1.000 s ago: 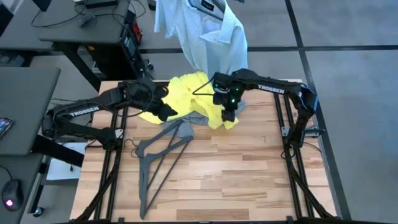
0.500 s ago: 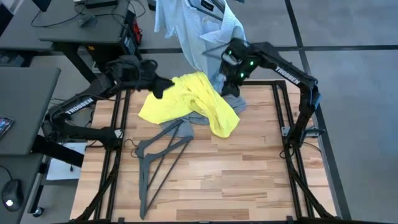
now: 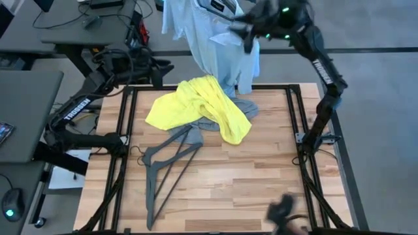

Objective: Hang clothes
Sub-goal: Unhang the blue shirt from the clothes rack

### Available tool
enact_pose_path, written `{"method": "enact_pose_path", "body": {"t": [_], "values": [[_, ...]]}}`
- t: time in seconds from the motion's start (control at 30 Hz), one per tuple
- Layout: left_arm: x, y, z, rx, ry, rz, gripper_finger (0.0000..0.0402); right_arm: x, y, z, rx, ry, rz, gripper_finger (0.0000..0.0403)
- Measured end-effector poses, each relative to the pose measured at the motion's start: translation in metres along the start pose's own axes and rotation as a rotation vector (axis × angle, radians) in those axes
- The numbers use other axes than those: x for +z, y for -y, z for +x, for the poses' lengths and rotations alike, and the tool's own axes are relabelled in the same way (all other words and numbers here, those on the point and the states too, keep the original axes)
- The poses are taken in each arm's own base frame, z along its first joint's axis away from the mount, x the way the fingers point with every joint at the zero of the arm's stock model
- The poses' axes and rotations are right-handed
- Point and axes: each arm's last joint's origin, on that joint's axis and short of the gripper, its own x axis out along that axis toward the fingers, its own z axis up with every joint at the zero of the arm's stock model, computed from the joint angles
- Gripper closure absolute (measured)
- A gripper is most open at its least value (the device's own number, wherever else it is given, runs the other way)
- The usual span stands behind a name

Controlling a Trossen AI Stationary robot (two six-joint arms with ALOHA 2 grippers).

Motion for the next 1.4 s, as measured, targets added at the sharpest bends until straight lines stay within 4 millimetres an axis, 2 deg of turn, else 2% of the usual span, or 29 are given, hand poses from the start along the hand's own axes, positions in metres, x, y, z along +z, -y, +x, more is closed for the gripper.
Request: {"method": "enact_pose_path", "body": {"t": [0.17, 0.33, 0.47, 0.63, 0.77, 1.0, 1.13, 1.3, 1.4], "values": [[-0.005, -0.007, 0.007, 0.022, -0.044, 0.046, 0.0274, -0.014, 0.036, -0.009, -0.122, -0.046, 0.072, 0.0227], [-0.008, -0.013, 0.015, 0.039, -0.073, 0.048, 0.0274, -0.029, 0.055, -0.004, -0.162, -0.078, 0.111, 0.0227], [-0.011, -0.016, 0.021, 0.042, -0.099, 0.041, 0.0274, -0.05, 0.059, 0.015, -0.099, -0.134, 0.154, 0.0227], [-0.012, -0.017, 0.021, 0.054, -0.104, 0.053, 0.0274, -0.053, 0.057, 0.021, -0.081, -0.137, 0.105, 0.0227], [-0.012, -0.017, 0.021, 0.069, -0.104, 0.054, 0.0274, -0.066, 0.061, 0.032, -0.082, -0.182, 0.092, 0.0227], [-0.01, -0.017, 0.021, 0.073, -0.086, 0.059, 0.0274, -0.071, 0.068, 0.039, -0.096, -0.153, 0.062, 0.023], [-0.01, -0.017, 0.021, 0.074, -0.087, 0.053, 0.0274, -0.072, 0.071, 0.041, -0.105, -0.144, 0.056, 0.0265], [-0.01, -0.017, 0.021, 0.074, -0.088, 0.049, 0.0274, -0.077, 0.077, 0.043, -0.116, -0.148, 0.109, 0.0364], [-0.01, -0.017, 0.021, 0.074, -0.088, 0.044, 0.0274, -0.076, 0.077, 0.043, -0.12, -0.142, 0.081, 0.0366]]}}
